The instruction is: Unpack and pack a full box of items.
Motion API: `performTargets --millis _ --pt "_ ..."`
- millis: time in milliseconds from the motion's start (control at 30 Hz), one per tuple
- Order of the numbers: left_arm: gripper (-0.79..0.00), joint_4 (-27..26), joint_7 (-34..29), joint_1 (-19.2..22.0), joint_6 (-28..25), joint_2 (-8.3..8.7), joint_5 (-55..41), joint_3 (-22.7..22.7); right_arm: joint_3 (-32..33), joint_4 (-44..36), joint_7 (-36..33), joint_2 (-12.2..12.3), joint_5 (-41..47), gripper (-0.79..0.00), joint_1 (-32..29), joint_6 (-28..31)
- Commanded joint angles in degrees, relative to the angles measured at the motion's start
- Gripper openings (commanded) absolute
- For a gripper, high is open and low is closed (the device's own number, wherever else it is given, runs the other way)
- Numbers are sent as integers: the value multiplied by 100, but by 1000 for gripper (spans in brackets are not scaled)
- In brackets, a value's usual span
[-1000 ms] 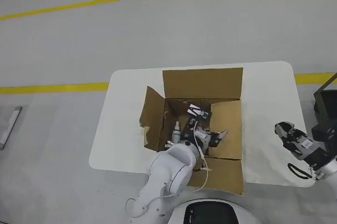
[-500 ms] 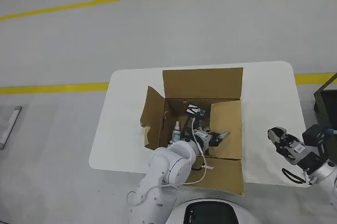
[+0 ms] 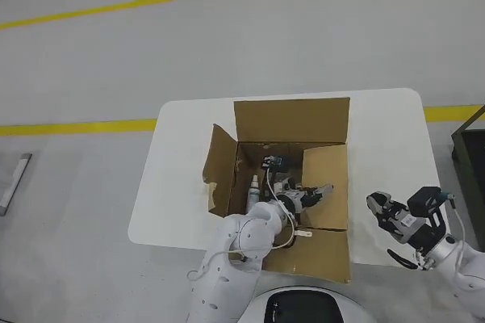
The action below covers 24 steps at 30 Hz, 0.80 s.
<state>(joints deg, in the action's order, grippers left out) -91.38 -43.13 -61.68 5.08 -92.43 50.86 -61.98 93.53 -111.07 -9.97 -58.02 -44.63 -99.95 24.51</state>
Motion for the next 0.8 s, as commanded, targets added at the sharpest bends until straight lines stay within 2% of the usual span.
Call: performTargets --millis 0,200,367,467,533,567,600,733,767 --pt "0 100 79 21 83 -2 -33 7 -39 23 -4 -7 -32 -785 6 -8" --pt "0 172 51 65 109 5 -234 29 -138 96 -29 -25 -59 -785 58 2" --pt "0 143 -281 80 67 -3 -1086 -44 -217 130 -54 -41 -50 -785 124 6" --pt "0 110 -414 107 -33 13 -1261 -43 -212 145 -2 -53 19 -767 142 -43" --pt "0 87 -493 87 -109 20 -1493 -53 -155 145 50 -60 146 -631 132 -89" --pt "0 66 -526 94 -144 29 -1509 -53 -96 139 77 -61 206 -597 124 -118" --pt "0 31 -545 101 -195 39 -1488 -38 -28 132 103 -62 264 -493 112 -146" --pt "0 -202 -623 120 -340 61 -1635 6 317 62 199 -67 640 -366 25 -272" --pt "0 -275 -638 142 -377 67 -1662 15 409 39 218 -69 779 -175 3 -291"
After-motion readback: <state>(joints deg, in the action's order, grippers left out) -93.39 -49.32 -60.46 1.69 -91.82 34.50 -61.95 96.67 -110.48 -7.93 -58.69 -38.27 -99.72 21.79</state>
